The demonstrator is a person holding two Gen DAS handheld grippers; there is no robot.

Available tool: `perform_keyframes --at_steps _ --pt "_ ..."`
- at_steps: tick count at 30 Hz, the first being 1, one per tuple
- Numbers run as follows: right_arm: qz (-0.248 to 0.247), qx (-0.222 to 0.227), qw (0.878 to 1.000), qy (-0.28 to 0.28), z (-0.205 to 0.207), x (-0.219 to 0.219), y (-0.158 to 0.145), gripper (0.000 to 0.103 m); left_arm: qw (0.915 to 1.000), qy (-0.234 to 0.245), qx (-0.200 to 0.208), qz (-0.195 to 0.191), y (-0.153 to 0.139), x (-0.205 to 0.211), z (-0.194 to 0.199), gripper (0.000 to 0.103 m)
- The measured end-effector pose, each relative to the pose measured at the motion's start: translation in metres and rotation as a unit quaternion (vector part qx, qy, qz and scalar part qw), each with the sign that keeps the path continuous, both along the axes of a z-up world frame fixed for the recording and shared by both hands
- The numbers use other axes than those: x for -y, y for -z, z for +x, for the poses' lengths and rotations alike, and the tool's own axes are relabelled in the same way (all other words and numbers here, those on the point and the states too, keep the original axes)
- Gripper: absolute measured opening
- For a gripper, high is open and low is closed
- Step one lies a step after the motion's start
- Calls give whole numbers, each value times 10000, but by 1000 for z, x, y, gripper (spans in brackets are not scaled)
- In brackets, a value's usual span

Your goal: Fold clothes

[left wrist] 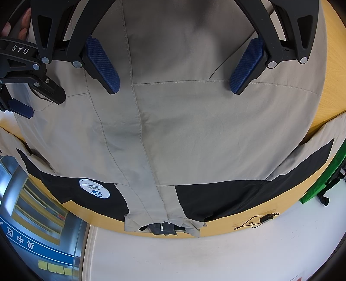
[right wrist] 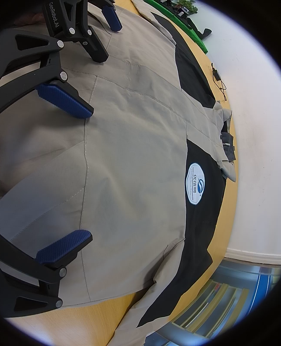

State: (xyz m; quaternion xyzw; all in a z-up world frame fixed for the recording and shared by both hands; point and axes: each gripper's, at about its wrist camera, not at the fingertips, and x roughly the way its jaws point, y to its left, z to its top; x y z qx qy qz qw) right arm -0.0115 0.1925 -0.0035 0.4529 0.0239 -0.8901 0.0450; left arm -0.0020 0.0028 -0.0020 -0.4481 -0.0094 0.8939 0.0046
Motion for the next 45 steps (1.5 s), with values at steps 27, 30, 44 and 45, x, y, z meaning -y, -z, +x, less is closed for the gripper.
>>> perform_keyframes --at_steps 27,30,44,45 --pt "-1 0 10000 2 0 0 0 103 10000 -27 0 13 -2 3 2 103" --pt "-1 -2 10000 2 0 0 0 103 10000 -27 -1 12 -2 3 2 103" --pt "-1 -3 10000 3 0 -1 1 103 10000 -29 -3 12 -2 3 2 103" --pt "-1 -3 10000 3 0 -1 1 103 10000 -29 -3 12 -2 3 2 103"
